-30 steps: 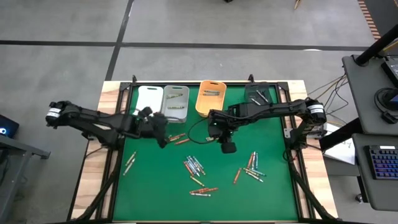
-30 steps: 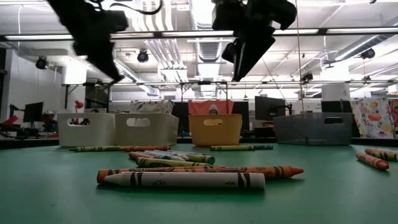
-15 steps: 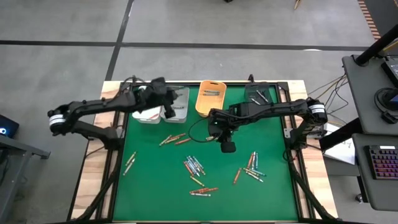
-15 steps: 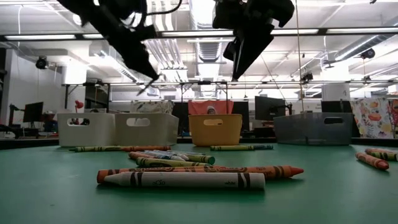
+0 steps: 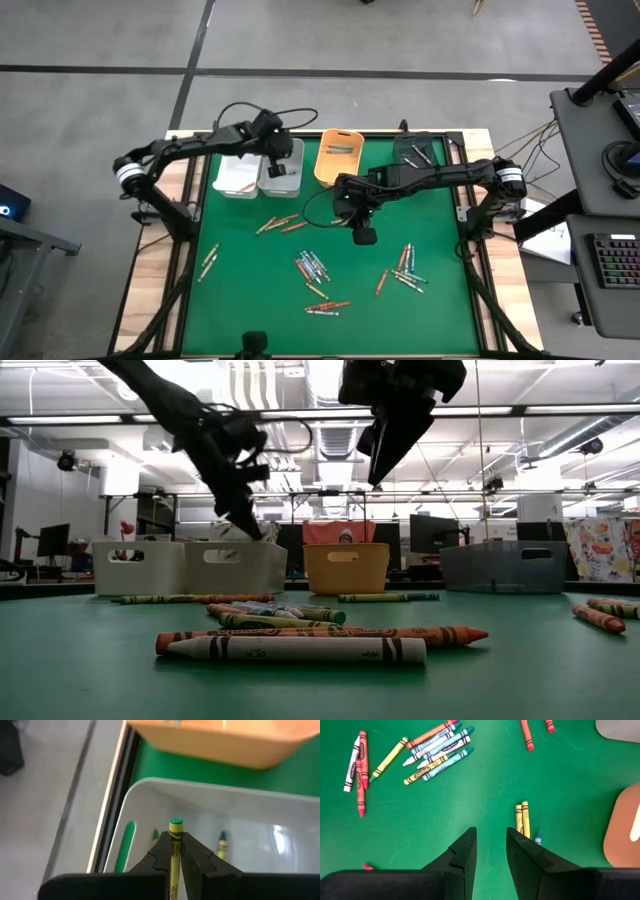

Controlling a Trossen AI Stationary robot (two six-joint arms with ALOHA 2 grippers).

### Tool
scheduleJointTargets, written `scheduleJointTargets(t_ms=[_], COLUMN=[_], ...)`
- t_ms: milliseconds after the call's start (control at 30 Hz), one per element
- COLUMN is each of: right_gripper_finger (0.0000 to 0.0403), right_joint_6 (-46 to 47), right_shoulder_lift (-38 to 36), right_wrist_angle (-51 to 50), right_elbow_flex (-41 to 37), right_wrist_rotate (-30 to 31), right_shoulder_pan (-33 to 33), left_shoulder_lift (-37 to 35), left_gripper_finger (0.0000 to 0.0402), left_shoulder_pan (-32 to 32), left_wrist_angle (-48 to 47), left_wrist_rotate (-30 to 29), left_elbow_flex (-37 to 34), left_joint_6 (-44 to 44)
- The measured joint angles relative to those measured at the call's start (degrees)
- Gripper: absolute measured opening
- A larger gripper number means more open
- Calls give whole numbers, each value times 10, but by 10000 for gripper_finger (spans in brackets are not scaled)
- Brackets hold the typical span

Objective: Sort crayons
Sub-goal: Put the green crayon into the gray bin, then put the blue crayon into the yellow bin

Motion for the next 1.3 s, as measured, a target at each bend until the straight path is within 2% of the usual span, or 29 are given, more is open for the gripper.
scheduleJointTargets(t_ms=[267, 433, 600, 833, 1000, 1300], right_gripper_finger=[93, 93, 93, 93, 93, 93], right_joint_6=[7, 8, 6, 9, 58, 160], right_shoulder_lift=[0, 0, 0, 0, 0, 0], right_wrist_angle=[1, 2, 4, 11, 9, -7], right_elbow_flex=[0, 0, 0, 0, 0, 0], right_wrist_rotate=[0, 0, 0, 0, 0, 0], right_shoulder_pan=[0, 0, 0, 0, 0, 4], left_shoulder_lift=[68, 102, 119, 116, 111, 14], left_gripper_finger=[3, 23, 45, 67, 68, 68], left_shoulder_pan=[28, 34, 33, 30, 30, 7], left_wrist_angle=[-47, -61, -116, -152, -162, -155], left_wrist_rotate=[-2, -2, 0, 0, 7, 89], left_elbow_flex=[60, 79, 96, 111, 127, 91], left_joint_6=[25, 24, 32, 15, -45, -160])
